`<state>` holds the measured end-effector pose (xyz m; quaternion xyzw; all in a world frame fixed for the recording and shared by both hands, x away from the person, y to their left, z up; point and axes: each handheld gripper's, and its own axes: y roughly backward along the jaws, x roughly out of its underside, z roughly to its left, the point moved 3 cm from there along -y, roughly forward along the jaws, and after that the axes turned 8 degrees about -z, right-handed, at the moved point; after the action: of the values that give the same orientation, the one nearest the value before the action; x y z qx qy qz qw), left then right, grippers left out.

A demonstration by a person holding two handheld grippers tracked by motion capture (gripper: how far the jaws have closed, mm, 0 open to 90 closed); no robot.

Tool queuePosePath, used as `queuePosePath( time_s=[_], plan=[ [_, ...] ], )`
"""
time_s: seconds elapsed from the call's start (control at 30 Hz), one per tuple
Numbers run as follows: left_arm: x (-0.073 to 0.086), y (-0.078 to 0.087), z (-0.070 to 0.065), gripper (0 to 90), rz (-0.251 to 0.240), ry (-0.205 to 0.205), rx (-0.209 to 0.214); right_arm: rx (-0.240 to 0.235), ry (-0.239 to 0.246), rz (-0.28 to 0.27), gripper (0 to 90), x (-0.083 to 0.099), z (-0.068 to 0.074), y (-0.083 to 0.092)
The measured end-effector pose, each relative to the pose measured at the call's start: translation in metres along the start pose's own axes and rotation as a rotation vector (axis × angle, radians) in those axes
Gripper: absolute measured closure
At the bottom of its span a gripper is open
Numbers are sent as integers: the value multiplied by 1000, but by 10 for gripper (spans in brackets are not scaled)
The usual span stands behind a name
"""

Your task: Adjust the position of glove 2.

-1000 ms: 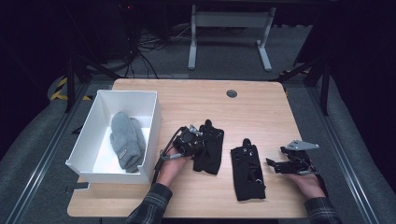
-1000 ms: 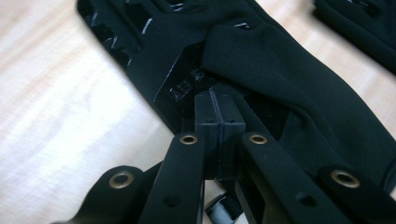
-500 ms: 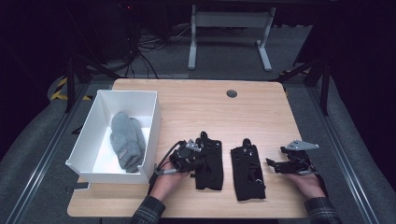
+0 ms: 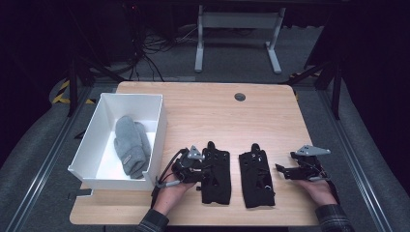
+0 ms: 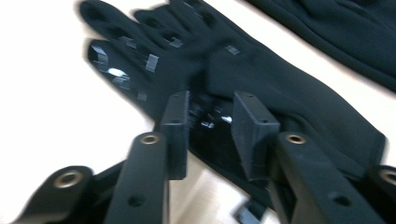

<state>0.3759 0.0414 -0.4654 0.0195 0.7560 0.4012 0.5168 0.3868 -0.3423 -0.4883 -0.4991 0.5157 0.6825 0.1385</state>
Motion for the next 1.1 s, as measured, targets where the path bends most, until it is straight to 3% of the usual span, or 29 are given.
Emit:
queuePosePath(
  time_s=[0.17,0.37,0.53,0.63,0.73,0.83,1.03,1.1],
  plan=[
    [4,-1,8,630,13,34,-53,0,0,0,157,0,0,0],
    [6,-8,11,633,36,53,-68,0,0,0,156,0,0,0],
    [7,-13,12,665,40,66,-46,0,0,0,156,0,0,0],
    [7,-15,13,731,34,83,-14,0,0,0,156,0,0,0],
    [7,-15,13,828,39,96,0,0,0,0,156,0,0,0],
    [6,-15,14,870,42,107,11,0,0,0,156,0,0,0],
    [3,-13,16,889,31,138,27,0,1,0,159,0,0,0],
    [1,-10,17,889,12,150,43,-7,5,5,217,-1,1,1]
  ],
)
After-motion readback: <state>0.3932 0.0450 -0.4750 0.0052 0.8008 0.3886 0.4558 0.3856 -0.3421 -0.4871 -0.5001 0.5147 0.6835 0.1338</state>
